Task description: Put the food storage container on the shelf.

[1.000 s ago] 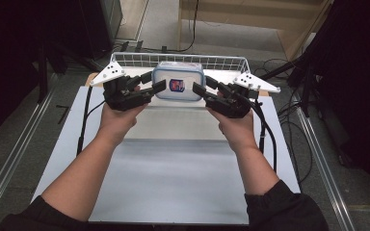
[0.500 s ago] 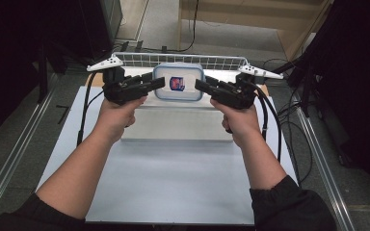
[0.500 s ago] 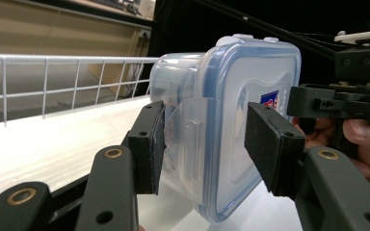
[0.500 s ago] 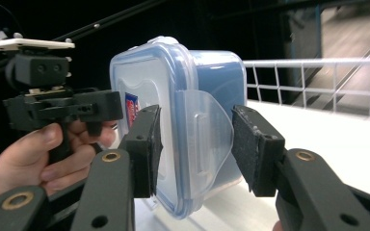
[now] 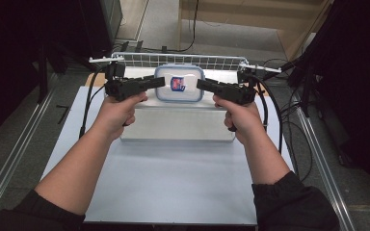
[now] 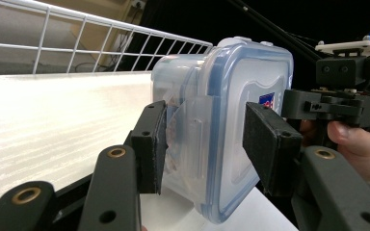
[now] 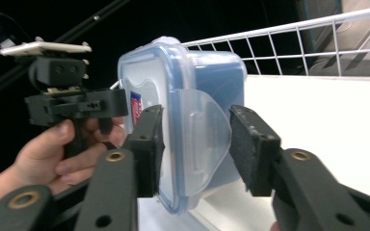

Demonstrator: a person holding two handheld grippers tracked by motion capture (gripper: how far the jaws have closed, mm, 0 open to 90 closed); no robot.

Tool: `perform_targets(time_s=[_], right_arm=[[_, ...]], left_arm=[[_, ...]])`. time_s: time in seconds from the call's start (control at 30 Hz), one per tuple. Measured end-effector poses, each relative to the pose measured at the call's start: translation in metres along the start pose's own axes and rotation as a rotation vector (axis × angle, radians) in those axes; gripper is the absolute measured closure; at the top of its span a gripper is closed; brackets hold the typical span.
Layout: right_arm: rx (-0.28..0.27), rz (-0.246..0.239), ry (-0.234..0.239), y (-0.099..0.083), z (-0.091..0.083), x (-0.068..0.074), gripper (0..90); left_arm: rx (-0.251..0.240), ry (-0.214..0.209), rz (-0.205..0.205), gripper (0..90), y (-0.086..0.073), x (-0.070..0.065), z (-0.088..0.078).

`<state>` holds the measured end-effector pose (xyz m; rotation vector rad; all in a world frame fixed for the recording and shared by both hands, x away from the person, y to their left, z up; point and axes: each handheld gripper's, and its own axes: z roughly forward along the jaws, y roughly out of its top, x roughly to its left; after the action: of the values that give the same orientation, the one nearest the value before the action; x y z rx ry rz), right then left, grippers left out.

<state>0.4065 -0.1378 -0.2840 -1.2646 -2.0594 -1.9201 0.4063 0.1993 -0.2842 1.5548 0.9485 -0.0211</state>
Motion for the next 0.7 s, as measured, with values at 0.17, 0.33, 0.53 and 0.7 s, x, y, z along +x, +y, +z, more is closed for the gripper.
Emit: perform_targets(time_s=[0.17, 0.33, 0.53, 0.7], right_arm=[[0.011, 0.025, 0.005, 0.0007, 0.0005, -0.0018, 59.0], [0.026, 0.079, 0.029, 0.0022, 0.0002, -0.0066, 58.9], [0.048, 0.121, 0.036, 0.0027, 0.0011, -0.009, 58.8], [0.059, 0.147, 0.042, 0.0031, 0.0023, -0.0098, 58.9]], left_arm=[[0.006, -0.012, -0.04, 53.5, 0.0014, 0.0026, 0.0004], [0.002, -0.033, -0.098, 55.0, 0.0043, 0.004, -0.0013], [0.009, -0.042, -0.144, 55.7, 0.0054, 0.0062, -0.0017], [0.02, -0.044, -0.169, 56.0, 0.0062, 0.0078, -0.0028]])
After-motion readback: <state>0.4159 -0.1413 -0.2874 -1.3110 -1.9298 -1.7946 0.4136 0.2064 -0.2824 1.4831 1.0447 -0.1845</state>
